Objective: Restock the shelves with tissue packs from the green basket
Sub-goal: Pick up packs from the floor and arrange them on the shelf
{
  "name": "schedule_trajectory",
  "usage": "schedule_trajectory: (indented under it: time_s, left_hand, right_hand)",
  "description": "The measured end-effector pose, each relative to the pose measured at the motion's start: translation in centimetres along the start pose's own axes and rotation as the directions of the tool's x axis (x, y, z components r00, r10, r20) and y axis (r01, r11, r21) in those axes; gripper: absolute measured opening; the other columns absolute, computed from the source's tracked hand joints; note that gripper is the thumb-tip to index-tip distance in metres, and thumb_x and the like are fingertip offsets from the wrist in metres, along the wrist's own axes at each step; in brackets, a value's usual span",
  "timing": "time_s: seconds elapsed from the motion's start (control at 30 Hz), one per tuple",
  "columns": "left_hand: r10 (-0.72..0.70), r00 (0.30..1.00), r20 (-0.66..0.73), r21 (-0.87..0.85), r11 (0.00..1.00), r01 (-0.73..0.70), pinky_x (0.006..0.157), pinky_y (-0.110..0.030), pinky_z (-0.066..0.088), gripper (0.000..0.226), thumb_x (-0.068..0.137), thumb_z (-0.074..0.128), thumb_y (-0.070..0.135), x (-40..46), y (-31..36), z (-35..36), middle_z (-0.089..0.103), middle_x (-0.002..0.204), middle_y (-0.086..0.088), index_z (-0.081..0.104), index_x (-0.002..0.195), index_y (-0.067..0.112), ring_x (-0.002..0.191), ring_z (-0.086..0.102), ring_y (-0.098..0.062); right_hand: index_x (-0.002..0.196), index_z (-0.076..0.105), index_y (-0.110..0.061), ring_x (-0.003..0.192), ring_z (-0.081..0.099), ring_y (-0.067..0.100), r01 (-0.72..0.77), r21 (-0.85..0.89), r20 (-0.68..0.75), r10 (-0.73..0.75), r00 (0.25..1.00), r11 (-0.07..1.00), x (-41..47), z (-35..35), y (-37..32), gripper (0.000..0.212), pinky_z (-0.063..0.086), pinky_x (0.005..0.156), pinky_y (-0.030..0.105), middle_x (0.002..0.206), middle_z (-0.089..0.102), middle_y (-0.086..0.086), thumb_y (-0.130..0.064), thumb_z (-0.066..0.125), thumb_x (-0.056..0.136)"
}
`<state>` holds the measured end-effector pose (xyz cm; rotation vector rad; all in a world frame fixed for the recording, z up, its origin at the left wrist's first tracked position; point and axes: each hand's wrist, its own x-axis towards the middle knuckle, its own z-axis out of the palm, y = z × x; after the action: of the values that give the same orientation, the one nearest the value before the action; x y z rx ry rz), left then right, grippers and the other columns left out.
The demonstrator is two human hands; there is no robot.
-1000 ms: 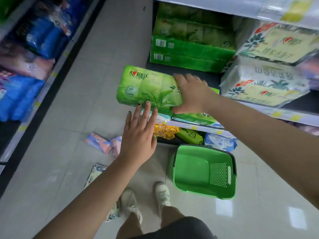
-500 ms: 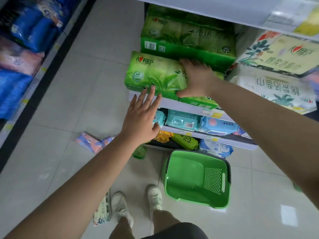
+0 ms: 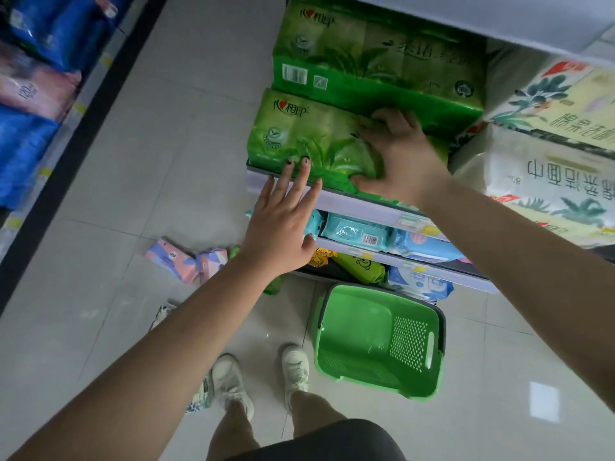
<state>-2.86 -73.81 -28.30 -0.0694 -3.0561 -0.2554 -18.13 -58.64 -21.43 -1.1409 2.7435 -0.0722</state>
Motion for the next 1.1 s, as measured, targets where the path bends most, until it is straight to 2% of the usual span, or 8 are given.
schedule_trajectory:
  time_s: [0.1, 0.27, 0.47, 0.6, 0.7, 0.87, 0.97, 1.1]
  left_hand:
    - [-0.004, 1.000, 0.014, -0.008, 1.000, 0.004, 0.110, -0.052, 0.021, 0.085, 0.065, 0.070, 0.025, 0.2, 0.2, -0.1, 0.021, 0.152, -0.021, 0.037, 0.141, 0.006, 0.138, 0.023, -0.042]
    - [-0.025, 0.997, 0.071, -0.017, 1.000, 0.026, 0.112, -0.051, 0.016, 0.087, 0.068, 0.069, 0.025, 0.2, 0.5, -0.3, 0.012, 0.155, -0.018, 0.030, 0.145, 0.009, 0.142, 0.013, -0.039]
    - [-0.049, 0.989, 0.141, -0.018, 0.998, 0.052, 0.115, -0.045, -0.002, 0.086, 0.082, 0.058, 0.029, 0.4, 1.0, -0.8, -0.014, 0.156, -0.012, 0.008, 0.150, 0.015, 0.144, -0.010, -0.032]
    - [-0.031, 0.998, 0.051, 0.038, 0.999, 0.029, 0.114, -0.049, 0.008, 0.082, 0.074, 0.068, 0.024, 0.0, 0.7, -1.3, 0.010, 0.156, -0.016, 0.029, 0.145, 0.011, 0.143, 0.012, -0.036]
    - [-0.048, 0.997, -0.053, 0.109, 0.993, 0.054, 0.109, -0.053, 0.022, 0.077, 0.063, 0.074, 0.024, -1.4, 0.1, -0.9, 0.036, 0.147, -0.018, 0.048, 0.134, 0.009, 0.134, 0.035, -0.038]
    - [-0.189, 0.981, -0.039, 0.109, 0.975, 0.192, 0.108, -0.055, 0.022, 0.076, 0.068, 0.070, 0.021, -7.0, -2.6, 1.9, 0.032, 0.148, -0.021, 0.042, 0.138, 0.007, 0.136, 0.031, -0.041]
    - [-0.308, 0.949, 0.063, 0.092, 0.949, 0.302, 0.107, -0.057, 0.024, 0.083, 0.067, 0.073, 0.020, -11.6, -5.0, 5.2, 0.029, 0.149, -0.022, 0.037, 0.140, 0.007, 0.136, 0.029, -0.043]
    - [-0.364, 0.909, 0.204, 0.092, 0.931, 0.352, 0.105, -0.059, 0.028, 0.091, 0.062, 0.073, 0.031, -17.7, -7.6, 11.8, 0.034, 0.146, -0.024, 0.033, 0.140, 0.008, 0.132, 0.035, -0.043]
  right_hand:
    - [0.133, 0.048, -0.004, 0.120, 0.044, 0.043, 0.001, -0.026, -0.007, -0.002, 1.000, 1.000, -0.3, 0.6, -0.3, 0.085, 0.037, 0.103, 0.047, 0.133, 0.048, 0.022, -0.060, 0.045, 0.069]
    - [0.149, 0.006, -0.009, 0.144, 0.011, 0.028, 0.021, -0.151, 0.029, -0.017, 0.999, 0.988, -0.2, 1.7, -0.5, 0.088, 0.007, 0.116, 0.041, 0.158, 0.008, 0.010, -0.052, 0.050, 0.086]
    - [0.149, 0.001, -0.009, 0.145, 0.007, 0.026, 0.001, -0.216, 0.057, 0.012, 0.998, 0.976, -0.1, 1.6, -0.7, 0.088, 0.005, 0.117, 0.043, 0.158, 0.003, 0.011, -0.054, 0.046, 0.088]
    - [0.149, 0.005, -0.008, 0.145, 0.010, 0.026, -0.053, -0.210, 0.030, 0.060, 0.998, 0.976, -0.7, 1.3, -2.3, 0.085, 0.007, 0.115, 0.051, 0.158, 0.008, 0.010, -0.046, 0.051, 0.089]
    - [0.147, 0.021, -0.005, 0.142, 0.021, 0.030, 0.062, -0.186, -0.118, -0.085, 0.989, 0.981, -2.3, 2.6, -5.5, 0.079, 0.011, 0.113, 0.052, 0.153, 0.024, 0.014, -0.035, 0.060, 0.085]
    - [0.139, 0.037, -0.006, 0.133, 0.039, 0.032, 0.276, -0.176, -0.258, -0.315, 0.913, 0.945, -4.2, 7.8, -11.4, 0.069, 0.025, 0.109, 0.050, 0.144, 0.042, 0.016, -0.034, 0.055, 0.078]
    - [0.136, 0.044, -0.006, 0.131, 0.043, 0.033, 0.347, -0.127, -0.211, -0.367, 0.906, 0.929, -4.3, 12.7, -13.8, 0.071, 0.024, 0.108, 0.051, 0.141, 0.046, 0.016, -0.028, 0.067, 0.072]
    - [0.130, 0.051, -0.004, 0.124, 0.051, 0.031, 0.327, -0.042, 0.014, -0.327, 0.945, 0.944, -4.0, 21.5, -15.9, 0.076, 0.032, 0.104, 0.054, 0.134, 0.053, 0.015, -0.025, 0.077, 0.061]
